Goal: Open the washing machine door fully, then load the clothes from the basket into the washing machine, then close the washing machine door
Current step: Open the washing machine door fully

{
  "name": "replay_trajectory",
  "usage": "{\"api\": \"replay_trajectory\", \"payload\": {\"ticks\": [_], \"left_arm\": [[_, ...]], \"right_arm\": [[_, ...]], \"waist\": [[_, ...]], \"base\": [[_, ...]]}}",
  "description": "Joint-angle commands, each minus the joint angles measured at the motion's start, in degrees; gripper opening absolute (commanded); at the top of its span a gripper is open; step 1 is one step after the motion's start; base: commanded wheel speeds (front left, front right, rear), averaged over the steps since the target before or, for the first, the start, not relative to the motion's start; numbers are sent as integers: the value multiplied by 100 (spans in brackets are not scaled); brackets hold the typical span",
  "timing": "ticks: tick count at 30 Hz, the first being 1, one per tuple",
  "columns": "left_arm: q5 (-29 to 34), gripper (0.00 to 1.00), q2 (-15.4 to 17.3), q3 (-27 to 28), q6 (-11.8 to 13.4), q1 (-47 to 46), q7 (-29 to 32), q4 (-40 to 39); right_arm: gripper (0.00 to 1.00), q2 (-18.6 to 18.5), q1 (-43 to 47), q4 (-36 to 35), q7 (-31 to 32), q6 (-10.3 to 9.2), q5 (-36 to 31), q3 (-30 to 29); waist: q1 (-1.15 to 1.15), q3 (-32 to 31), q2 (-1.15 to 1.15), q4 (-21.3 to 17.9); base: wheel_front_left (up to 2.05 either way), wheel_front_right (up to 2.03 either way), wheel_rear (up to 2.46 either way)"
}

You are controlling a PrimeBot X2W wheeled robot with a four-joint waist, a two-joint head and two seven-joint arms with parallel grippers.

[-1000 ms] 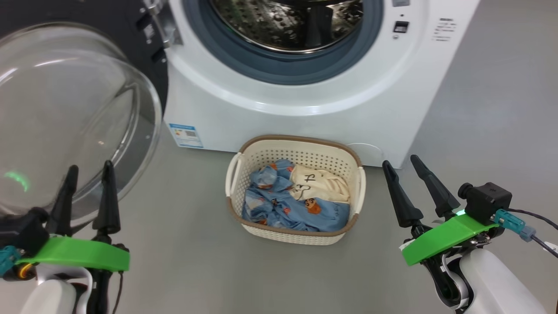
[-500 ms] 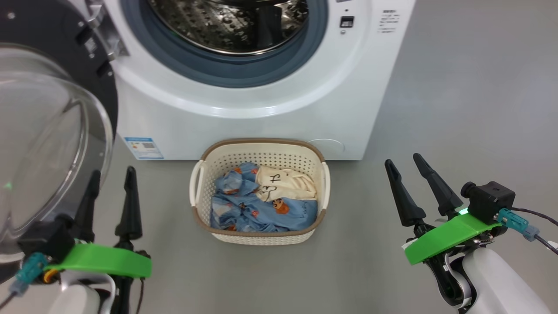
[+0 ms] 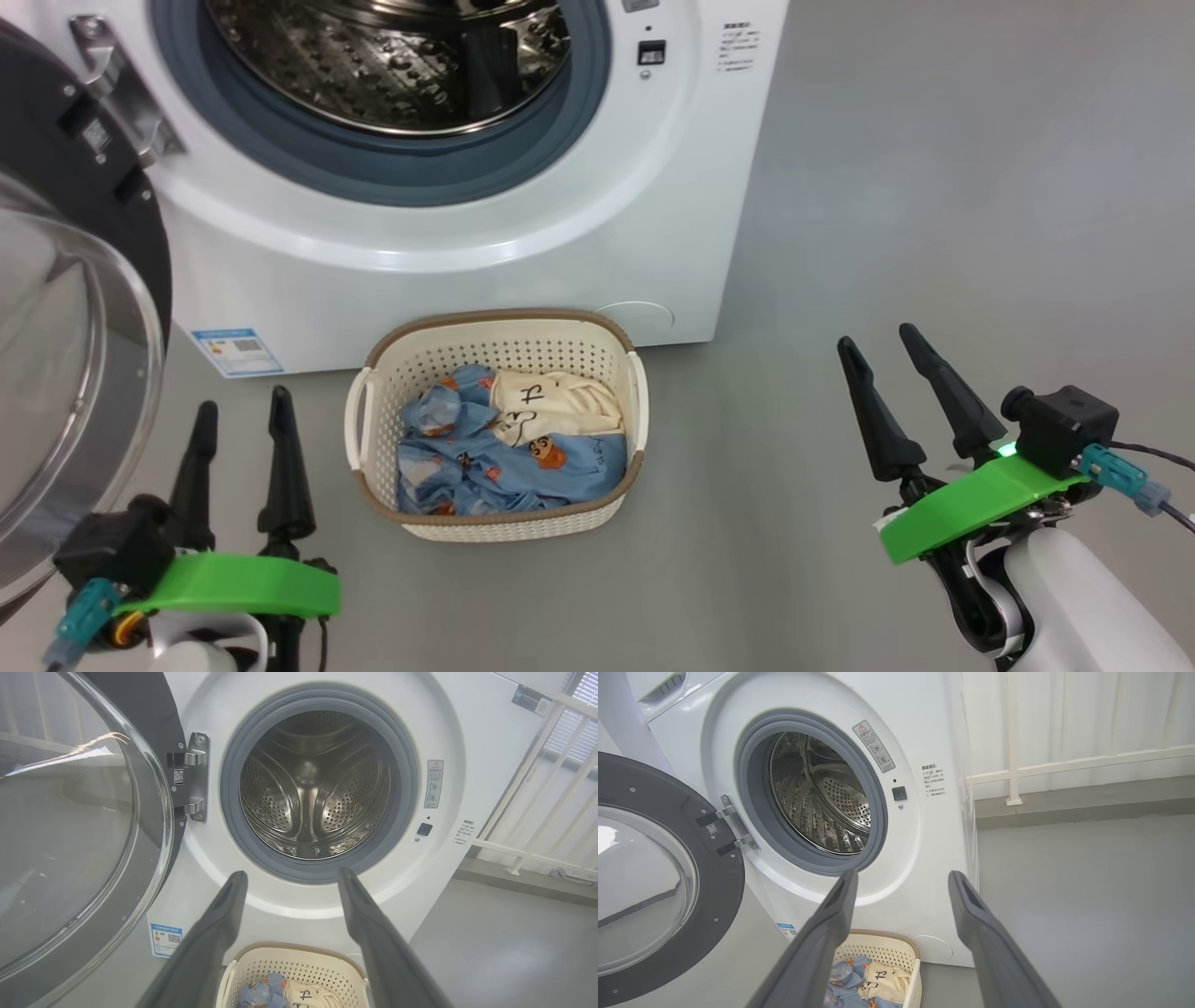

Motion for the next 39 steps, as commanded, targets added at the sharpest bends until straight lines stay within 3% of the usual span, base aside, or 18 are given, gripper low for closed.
{"api": "replay_trajectory", "payload": {"ticks": [1,20,39], "left_arm": [[52,100,76,224,-16,-57,-51,-177],[335,100,-254,629,-473,-136,-52,-50],[891,100,-248,602,-406,-186,-52,177]], "right_arm": [[100,-35,94,-130,-52,26,-58,29],[100,-22,118,-244,-52,26,-54,-64],[100,-3,62,-245,-52,26,-110,-95]], "waist": [[0,-24,0,-54],[0,177,0,-187],[0,208,0,-151]], "base": [[0,0,0],[0,0,0],[0,0,0]]}}
